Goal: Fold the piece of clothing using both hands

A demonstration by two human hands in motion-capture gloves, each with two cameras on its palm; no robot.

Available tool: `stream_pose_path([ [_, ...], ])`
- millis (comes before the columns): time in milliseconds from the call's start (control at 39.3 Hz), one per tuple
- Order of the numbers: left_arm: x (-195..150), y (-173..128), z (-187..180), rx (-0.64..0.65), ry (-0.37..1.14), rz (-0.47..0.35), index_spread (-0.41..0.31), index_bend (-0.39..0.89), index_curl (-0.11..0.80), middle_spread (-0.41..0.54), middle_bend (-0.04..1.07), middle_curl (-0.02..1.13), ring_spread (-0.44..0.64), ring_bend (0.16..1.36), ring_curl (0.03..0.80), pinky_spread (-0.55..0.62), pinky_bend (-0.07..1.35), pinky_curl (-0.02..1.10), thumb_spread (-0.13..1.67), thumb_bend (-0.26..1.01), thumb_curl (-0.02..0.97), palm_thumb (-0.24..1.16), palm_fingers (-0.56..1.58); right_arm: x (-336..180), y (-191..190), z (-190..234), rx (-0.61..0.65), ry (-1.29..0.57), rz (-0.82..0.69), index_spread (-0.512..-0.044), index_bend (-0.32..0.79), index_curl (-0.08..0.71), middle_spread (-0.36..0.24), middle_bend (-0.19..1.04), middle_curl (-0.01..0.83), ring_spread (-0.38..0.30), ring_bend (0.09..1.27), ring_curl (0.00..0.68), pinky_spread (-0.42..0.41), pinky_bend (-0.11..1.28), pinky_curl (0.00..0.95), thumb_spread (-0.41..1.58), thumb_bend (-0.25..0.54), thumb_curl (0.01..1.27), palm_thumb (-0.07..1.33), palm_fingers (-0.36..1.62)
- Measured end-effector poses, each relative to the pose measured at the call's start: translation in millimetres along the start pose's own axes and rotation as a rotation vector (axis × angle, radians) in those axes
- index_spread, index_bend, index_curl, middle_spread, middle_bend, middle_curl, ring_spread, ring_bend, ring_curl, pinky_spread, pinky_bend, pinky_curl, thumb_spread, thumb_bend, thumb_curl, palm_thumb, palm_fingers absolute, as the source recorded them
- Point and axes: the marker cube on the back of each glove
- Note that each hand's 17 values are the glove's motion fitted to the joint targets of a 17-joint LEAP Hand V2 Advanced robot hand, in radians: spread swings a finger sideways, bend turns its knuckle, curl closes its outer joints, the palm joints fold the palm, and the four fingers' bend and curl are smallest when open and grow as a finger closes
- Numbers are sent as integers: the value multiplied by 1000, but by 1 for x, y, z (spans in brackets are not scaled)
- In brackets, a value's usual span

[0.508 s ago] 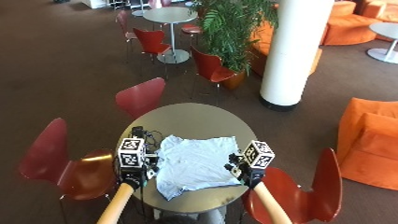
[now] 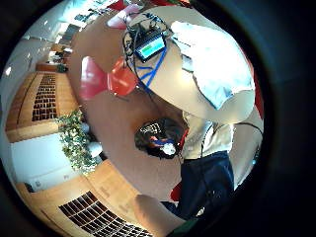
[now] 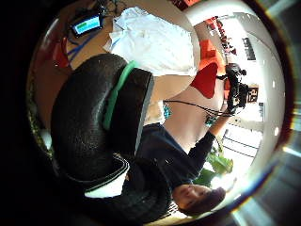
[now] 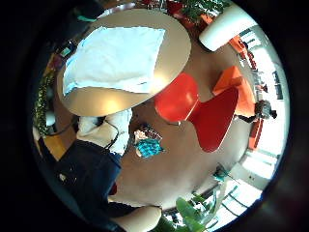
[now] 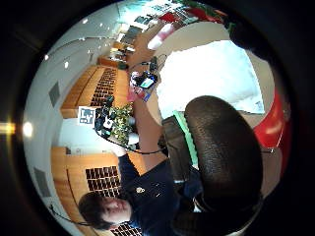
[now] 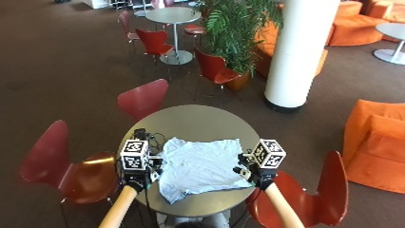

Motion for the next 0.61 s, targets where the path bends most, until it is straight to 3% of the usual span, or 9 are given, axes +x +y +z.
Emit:
stream_pose_path([
  [229, 2, 5, 12, 44, 43, 39, -79, 168, 255, 158, 180, 210, 345, 534, 209, 315, 266, 232, 1216, 6, 151, 130, 179, -8, 11, -8, -54, 107, -30, -299, 136, 273, -31, 218, 285, -16, 300, 249, 94, 277, 263, 1299, 204, 188, 394, 512],
  [407, 11, -8, 30, 13, 58, 66, -79, 178, 284, 150, 176, 230, 337, 541, 220, 310, 257, 250, 1245, -9, 173, 136, 195, -4, -13, 3, -175, 250, -1, -315, 107, 256, -40, 190, 304, -49, 370, 286, 71, 327, 293, 1244, 213, 255, 522, 540],
  [610, 31, -49, 82, -80, 87, 109, -87, 182, 311, 141, 171, 247, 334, 540, 230, 309, 244, 268, 1238, -5, 203, 173, 199, 28, -51, 48, -356, 313, 63, -331, 101, 242, -67, 194, 327, -73, 403, 317, 60, 361, 324, 1167, 185, 312, 617, 498],
])
